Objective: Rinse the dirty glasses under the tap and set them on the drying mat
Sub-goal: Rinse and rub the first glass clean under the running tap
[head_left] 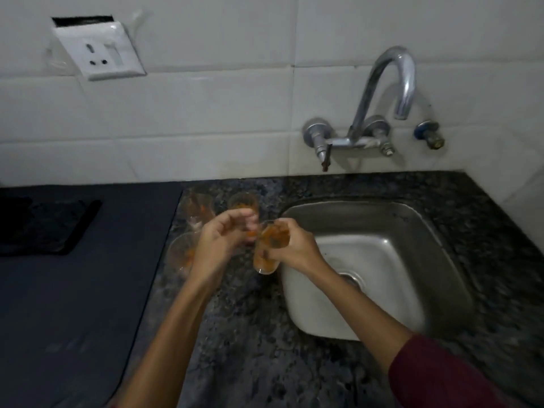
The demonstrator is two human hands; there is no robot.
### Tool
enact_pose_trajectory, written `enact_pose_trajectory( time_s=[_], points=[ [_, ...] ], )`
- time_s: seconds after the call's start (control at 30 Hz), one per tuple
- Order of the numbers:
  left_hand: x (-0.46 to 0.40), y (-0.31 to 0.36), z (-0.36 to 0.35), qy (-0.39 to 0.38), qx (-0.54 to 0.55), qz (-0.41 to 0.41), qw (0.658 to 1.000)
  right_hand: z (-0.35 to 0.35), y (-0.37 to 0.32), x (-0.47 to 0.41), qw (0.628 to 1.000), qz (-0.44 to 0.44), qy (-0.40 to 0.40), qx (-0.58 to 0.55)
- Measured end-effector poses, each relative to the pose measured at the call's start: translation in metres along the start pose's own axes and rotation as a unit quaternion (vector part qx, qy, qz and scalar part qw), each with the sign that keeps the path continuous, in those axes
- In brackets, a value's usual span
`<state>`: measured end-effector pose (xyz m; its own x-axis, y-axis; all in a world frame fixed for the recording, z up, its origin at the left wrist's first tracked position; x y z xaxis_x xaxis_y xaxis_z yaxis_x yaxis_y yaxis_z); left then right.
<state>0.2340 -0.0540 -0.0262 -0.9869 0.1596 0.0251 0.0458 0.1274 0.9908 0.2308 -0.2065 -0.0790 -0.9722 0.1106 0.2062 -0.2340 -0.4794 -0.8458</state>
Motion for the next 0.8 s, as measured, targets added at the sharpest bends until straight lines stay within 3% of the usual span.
enact_pose_trajectory(
  time_s=[0.2, 0.27, 0.47, 0.6, 0.8],
  points=[
    [-0.052, -0.055, -0.092, -0.224, -0.147, 0.050, 0.962, 0.092, 0.003, -0.018, 0.996, -0.010, 0.050, -0.072],
    [-0.060, -0.053, -0.119, -0.251, -0.190, 0.027, 0.949, 0.112, -0.006, -0.019, 0.997, 0.003, 0.051, -0.062],
    [-0.086, -0.046, -0.131, -0.138, -0.261, -0.015, 0.955, 0.123, -0.008, -0.033, 0.997, 0.009, -0.010, -0.076],
    [-0.087, -0.061, -0.108, -0.101, -0.307, 0.022, 0.946, 0.162, -0.021, -0.059, 0.990, 0.025, 0.136, 0.035],
    [-0.086, -0.060, -0.081, -0.077, -0.315, 0.037, 0.945, 0.146, -0.047, -0.096, 0.958, 0.040, 0.179, 0.218]
  ],
)
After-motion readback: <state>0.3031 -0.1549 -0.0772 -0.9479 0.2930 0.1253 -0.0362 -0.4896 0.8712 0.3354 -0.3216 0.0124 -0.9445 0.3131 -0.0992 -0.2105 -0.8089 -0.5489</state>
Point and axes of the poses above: each hand's wrist, its own x-axis away from the middle knuckle, its own z-axis out of the back of the hand, y = z × x, the point moved 10 cm from there along -x, towards the middle knuckle, and after that the axes turned 2 degrees about -z, right-handed, at the moved point
